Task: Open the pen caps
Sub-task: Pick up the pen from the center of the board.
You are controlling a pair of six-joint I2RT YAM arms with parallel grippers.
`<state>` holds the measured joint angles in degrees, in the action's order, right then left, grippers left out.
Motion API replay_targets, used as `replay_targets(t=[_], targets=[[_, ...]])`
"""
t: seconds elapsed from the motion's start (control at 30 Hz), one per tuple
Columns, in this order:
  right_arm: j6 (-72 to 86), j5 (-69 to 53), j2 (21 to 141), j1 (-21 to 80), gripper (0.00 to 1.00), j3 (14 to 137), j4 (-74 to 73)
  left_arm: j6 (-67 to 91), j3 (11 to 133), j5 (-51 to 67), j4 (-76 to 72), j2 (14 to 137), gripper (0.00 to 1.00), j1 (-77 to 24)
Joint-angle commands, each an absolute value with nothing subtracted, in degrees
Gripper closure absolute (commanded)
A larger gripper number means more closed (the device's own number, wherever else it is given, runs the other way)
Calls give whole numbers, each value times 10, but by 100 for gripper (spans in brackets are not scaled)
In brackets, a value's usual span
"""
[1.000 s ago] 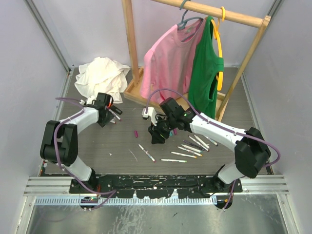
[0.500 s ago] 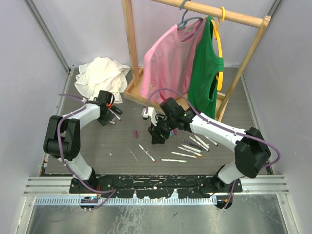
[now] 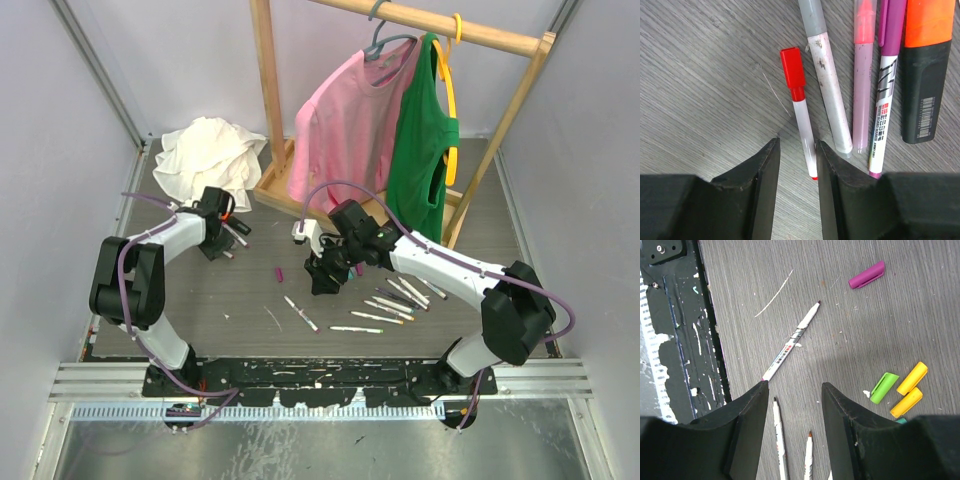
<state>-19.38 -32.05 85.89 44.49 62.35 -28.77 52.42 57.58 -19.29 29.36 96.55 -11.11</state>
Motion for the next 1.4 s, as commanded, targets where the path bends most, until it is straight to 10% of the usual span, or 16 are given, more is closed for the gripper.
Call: replay_targets(t=[0.0, 0.93, 1.37], targets=[[-198, -323, 848, 443, 48, 630, -278, 513, 578, -201, 296, 977, 63, -107], [-197, -403, 819, 433, 48, 625, -274, 512, 445, -155, 243, 761, 99, -106], [-97, -547, 710, 360, 48, 562, -152, 531, 176, 124, -209, 440, 100, -187]])
